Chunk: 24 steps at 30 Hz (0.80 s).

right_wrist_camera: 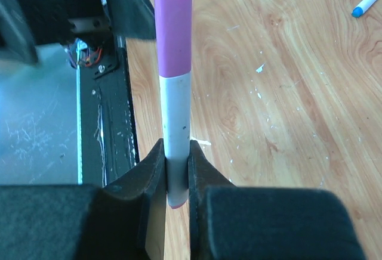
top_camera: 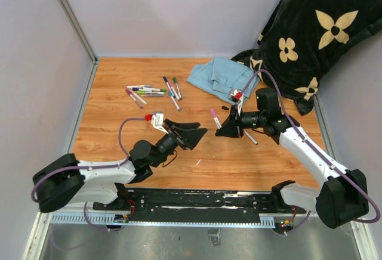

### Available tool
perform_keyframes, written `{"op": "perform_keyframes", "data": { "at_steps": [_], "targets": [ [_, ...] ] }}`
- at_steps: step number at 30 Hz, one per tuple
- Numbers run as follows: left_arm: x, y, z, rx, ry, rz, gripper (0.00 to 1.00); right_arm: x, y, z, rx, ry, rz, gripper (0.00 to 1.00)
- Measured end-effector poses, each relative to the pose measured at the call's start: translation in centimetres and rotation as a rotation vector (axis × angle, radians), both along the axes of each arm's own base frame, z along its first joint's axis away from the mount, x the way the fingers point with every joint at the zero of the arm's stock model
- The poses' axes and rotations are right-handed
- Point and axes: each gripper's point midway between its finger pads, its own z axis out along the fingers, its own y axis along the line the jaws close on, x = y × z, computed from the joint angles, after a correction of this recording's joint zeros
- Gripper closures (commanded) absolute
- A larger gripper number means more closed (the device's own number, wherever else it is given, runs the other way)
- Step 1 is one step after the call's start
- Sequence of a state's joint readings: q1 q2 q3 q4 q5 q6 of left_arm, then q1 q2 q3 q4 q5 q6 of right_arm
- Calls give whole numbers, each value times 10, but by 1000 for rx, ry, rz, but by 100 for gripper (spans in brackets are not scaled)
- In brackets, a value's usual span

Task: Open the pen caps
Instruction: Open the pen cap from the pen.

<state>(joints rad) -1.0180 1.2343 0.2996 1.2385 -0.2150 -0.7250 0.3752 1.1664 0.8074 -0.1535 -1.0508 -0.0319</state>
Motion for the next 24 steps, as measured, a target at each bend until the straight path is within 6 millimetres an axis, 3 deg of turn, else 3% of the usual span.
{"op": "perform_keyframes", "data": {
  "at_steps": [2, 6, 15, 24],
  "targets": [
    [-5, 9, 10, 8, -27, 7, 10, -2, -2, 1, -15, -27, 25, 96],
    [-12, 25, 21, 33, -59, 25, 2, -8, -8, -3, -50, -59, 66, 95],
    [-22, 38, 3, 116, -53, 16, 1, -18, -21, -16, -117, -109, 109, 94],
    [-8, 36, -27, 190, -12, -33, 1, -18, -27, -22, -138, -125, 120, 94]
  ]
}}
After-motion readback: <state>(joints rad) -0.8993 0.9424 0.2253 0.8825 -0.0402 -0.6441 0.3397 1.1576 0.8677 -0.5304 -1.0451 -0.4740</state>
